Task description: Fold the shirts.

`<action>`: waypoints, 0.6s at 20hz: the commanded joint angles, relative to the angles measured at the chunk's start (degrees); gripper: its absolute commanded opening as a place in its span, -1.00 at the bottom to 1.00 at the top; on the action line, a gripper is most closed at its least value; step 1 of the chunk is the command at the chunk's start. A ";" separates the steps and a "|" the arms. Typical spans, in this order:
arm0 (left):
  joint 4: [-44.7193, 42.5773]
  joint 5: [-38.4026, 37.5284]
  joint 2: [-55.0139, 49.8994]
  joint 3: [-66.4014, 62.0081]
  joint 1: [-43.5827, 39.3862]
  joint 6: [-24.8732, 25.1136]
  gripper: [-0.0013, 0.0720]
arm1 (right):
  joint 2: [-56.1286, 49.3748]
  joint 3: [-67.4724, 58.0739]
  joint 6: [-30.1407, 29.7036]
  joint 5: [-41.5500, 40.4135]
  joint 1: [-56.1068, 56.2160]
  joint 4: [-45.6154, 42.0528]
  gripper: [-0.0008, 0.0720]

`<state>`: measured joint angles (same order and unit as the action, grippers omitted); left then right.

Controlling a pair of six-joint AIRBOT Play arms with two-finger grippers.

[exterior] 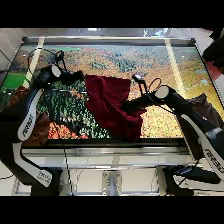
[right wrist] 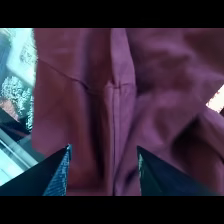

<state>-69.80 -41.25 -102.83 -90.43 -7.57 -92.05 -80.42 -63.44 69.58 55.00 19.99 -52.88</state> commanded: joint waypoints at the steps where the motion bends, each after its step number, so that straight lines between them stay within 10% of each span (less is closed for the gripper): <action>1: 1.95 1.70 -7.17 -5.81 -1.75 4.00 0.92 | -9.16 -6.62 0.59 3.04 1.73 -0.83 0.31; 8: 1.77 0.15 -14.38 -10.45 -2.05 4.00 0.89 | -15.19 -10.19 1.75 13.68 1.73 -3.10 0.31; 11: 2.03 0.72 -14.43 -10.51 -2.08 4.02 0.05 | -15.21 -10.21 1.75 13.86 1.73 -2.91 0.17; 12: 2.73 1.16 -14.45 -10.51 -2.08 4.04 -0.33 | -15.21 -10.21 1.73 14.05 1.73 -2.80 -0.17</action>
<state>-67.94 -40.80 -116.62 -100.57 -9.61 -88.23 -95.04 -73.34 71.22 66.92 21.67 -55.46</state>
